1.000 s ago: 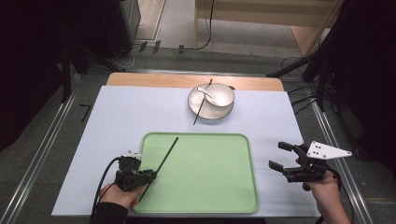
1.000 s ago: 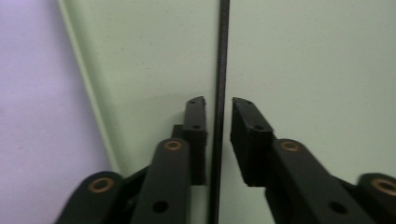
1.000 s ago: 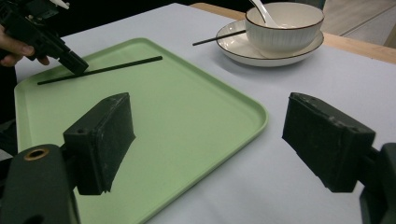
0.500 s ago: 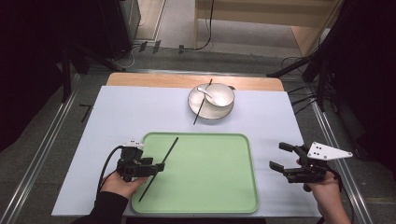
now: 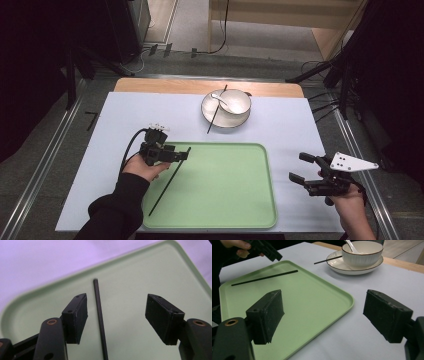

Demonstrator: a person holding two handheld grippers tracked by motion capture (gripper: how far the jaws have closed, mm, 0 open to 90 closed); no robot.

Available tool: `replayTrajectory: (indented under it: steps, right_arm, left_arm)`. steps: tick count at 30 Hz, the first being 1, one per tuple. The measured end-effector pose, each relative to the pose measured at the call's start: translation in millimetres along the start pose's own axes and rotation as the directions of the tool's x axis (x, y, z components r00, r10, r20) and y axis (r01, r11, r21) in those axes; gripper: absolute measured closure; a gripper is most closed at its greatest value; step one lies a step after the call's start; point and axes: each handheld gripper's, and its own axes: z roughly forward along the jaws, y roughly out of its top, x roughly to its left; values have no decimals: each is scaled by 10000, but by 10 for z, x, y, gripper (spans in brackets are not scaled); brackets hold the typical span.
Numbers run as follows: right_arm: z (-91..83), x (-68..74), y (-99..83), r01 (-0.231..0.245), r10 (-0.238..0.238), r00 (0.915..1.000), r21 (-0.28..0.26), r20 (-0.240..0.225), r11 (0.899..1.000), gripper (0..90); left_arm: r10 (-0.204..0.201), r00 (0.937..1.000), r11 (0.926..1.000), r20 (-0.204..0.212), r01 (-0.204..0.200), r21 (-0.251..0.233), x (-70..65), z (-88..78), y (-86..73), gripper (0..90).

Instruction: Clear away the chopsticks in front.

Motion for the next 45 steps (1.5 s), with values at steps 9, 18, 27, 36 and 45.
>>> replayTrajectory:
  steps: [9, 18, 27, 36, 45]
  right_arm:
    - [5, -9, -4, -35, 34, 10000, 85, 69, 10000, 169]
    - [-17, -9, -3, -52, 52, 10000, -7, 63, 10000, 169]
    - [-37, -13, -5, -85, 86, 9999, -63, 90, 9999, 169]
    - [-70, -16, -12, -83, 84, 9999, -154, 110, 9998, 169]
    - [-98, -23, -25, -106, 109, 9998, -216, 164, 9997, 169]
  left_arm:
    - [331, 9995, 9995, 4, -331, 17, 18, 144, 479, 339]
    - [781, 9967, 9968, -224, -784, -148, 7, 309, 903, 341]
    - [1279, 9903, 9917, -539, -1269, 210, -70, 590, 1224, 367]
    - [1440, 9851, 9895, -938, -1419, 289, -74, 909, 1391, 418]
    - [1285, 9854, 9899, -1116, -1206, 751, -56, 1140, 1406, 512]
